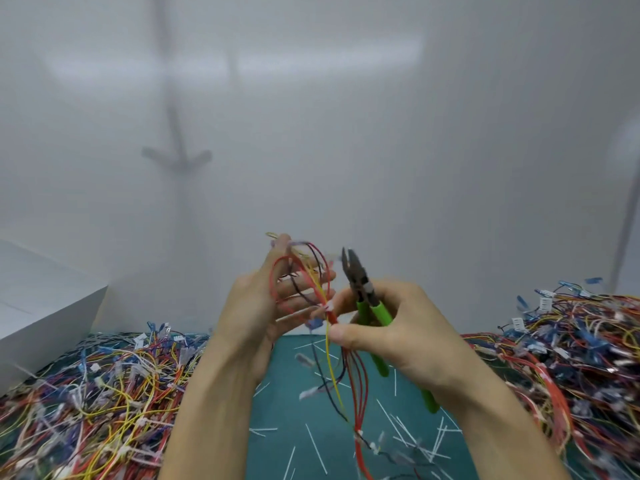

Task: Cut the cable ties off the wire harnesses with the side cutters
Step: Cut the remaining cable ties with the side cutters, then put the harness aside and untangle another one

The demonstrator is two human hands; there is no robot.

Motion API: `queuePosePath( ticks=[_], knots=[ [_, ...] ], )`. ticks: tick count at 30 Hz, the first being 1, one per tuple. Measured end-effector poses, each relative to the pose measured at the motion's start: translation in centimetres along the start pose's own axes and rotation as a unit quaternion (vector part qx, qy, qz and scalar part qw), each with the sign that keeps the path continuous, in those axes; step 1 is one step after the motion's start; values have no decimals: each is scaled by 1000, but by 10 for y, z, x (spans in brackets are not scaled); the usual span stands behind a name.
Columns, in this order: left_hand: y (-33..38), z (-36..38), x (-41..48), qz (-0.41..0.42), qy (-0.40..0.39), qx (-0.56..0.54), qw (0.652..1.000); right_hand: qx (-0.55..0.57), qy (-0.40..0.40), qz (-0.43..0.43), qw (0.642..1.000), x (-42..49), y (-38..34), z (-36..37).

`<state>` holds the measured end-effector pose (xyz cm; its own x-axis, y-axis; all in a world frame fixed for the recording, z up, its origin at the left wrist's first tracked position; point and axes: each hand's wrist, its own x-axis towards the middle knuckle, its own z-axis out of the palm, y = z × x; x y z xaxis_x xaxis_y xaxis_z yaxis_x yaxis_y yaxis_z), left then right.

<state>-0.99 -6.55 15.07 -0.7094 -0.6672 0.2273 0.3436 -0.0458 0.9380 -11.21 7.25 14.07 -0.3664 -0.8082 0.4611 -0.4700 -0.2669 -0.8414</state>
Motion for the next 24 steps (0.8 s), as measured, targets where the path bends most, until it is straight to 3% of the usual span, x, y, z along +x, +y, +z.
queuePosePath(
  ticks=[6,8,10,12,14,19,24],
  knots=[
    [5,-12,-1,38,-9,-94,995,-9,-34,81,996,-1,0,-2],
    [7,-17,-2,62,-14,-41,997,-15,0,124,992,2,6,-5],
    [7,-20,-5,87,-5,43,995,-107,67,164,978,8,23,-8],
    [7,-22,-6,108,2,107,988,-293,103,204,928,14,51,-12],
    [7,-21,-7,118,2,148,982,-424,86,250,866,16,87,-13],
    [5,-17,-7,110,-4,177,978,-502,24,368,783,6,155,-4],
    [6,-18,-8,101,-6,176,979,-566,-3,348,747,-4,185,8]
  ],
)
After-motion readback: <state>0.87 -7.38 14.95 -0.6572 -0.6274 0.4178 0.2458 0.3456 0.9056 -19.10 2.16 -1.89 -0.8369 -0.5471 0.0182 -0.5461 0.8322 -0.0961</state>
